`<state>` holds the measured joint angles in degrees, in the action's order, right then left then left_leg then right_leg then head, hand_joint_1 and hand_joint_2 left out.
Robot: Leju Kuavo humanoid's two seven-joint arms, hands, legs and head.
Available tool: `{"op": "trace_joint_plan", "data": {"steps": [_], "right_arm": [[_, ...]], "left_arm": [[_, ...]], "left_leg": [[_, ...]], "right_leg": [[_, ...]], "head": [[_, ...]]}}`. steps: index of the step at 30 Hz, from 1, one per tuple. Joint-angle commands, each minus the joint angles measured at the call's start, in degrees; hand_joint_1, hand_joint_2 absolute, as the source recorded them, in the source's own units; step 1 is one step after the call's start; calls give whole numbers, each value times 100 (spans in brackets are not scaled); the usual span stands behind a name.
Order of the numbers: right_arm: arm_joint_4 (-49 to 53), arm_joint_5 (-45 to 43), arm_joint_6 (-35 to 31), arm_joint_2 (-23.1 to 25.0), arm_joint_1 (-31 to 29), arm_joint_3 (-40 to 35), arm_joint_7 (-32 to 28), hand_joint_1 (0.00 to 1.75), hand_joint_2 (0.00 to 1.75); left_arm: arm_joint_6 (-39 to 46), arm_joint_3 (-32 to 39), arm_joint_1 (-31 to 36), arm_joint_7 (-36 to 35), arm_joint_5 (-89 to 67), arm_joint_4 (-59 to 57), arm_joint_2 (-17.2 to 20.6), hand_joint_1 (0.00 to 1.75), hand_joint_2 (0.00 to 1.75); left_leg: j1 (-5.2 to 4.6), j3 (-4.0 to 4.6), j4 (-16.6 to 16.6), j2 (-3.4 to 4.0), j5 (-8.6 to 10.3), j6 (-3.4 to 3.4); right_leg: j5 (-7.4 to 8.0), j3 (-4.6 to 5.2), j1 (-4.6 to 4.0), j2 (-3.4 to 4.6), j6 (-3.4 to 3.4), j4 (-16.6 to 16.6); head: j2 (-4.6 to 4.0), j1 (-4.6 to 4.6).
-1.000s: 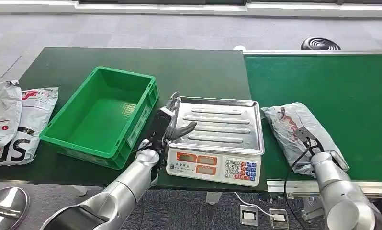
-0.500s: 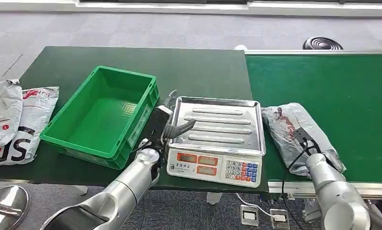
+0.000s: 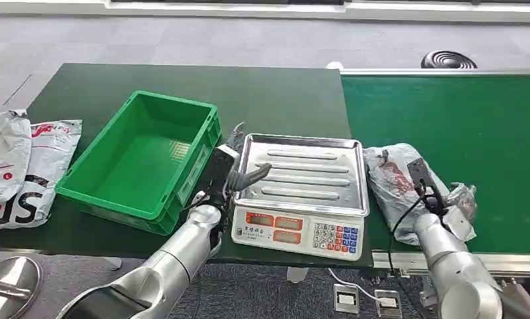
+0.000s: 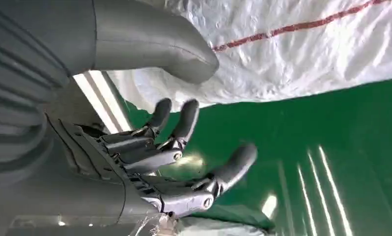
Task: Moved the parcel from conveyor to table for the left to box.
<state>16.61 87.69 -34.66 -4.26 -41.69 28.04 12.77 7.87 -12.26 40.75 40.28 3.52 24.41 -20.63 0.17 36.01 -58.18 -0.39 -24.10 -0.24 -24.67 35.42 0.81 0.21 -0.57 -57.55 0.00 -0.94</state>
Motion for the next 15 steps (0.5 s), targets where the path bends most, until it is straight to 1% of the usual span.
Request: {"op": "trace_joint_plan", "data": {"steps": [1,2,3,6,7,8,9,10,11,12,14,15], "right_arm": [[-45,36,-534,162,333,-80,0,0,175],[82,134,-534,161,390,-121,55,0,175],[169,134,-534,172,410,-103,8,0,175],[131,231,-534,162,351,-167,68,0,175],[-148,231,-409,136,243,-196,144,0,175],[-212,231,-248,131,213,-206,197,0,175],[-291,231,177,149,178,-263,372,0,175],[-285,115,300,185,177,-180,316,0,175],[-287,231,555,190,219,-294,509,0,175],[-272,115,743,245,265,-135,455,0,175],[-278,105,798,245,322,-180,495,0,175],[-278,105,798,245,322,-180,495,0,175]], "left_arm": [[59,-243,188,-28,306,-242,63,0,175],[77,-302,221,-28,390,-285,63,0,175],[88,-328,234,-28,432,-298,63,0,175],[74,-347,235,-28,460,-297,63,0,175],[70,-361,228,-28,469,-290,63,0,175],[63,-364,229,-28,473,-292,63,0,175],[42,-370,234,-28,478,-296,63,0,175],[44,-363,234,-28,479,-290,63,0,175],[22,-341,233,-28,476,-287,63,0,175],[14,-310,223,-28,447,-271,63,0,175],[7,-294,213,-28,430,-262,63,0,175],[7,-294,213,-28,430,-262,63,0,175]], "left_leg": [[3,-14,7,4,-5,-2],[2,-24,13,4,-7,-3],[3,-10,5,2,-5,-2],[1,-15,8,8,-9,-1],[-2,-5,4,10,-7,-1],[0,-11,5,13,-10,-1],[-2,0,2,10,-6,-1],[-1,-9,5,16,-9,-1],[1,-15,8,16,-10,-1],[1,-5,2,13,-8,-1],[1,-17,10,15,-9,-2],[3,-5,6,9,-7,-1]], "right_leg": [[-4,-14,-3,0,4,9],[-6,-25,-4,-2,5,15],[-5,-8,-3,-2,2,7],[-7,-15,-3,2,2,11],[-6,-3,1,5,1,4],[-6,-8,-1,8,2,6],[-4,4,1,7,0,1],[-5,-4,0,12,2,5],[-5,-12,-3,11,3,11],[-5,-1,-2,9,1,3],[-5,-13,-3,10,3,11],[-4,-3,-3,6,1,8]], "head": [[0,-2],[0,-2],[0,-2],[0,-2],[0,0],[0,0],[0,-2],[0,-2],[0,0],[0,-2],[0,-2],[0,-2]]}}
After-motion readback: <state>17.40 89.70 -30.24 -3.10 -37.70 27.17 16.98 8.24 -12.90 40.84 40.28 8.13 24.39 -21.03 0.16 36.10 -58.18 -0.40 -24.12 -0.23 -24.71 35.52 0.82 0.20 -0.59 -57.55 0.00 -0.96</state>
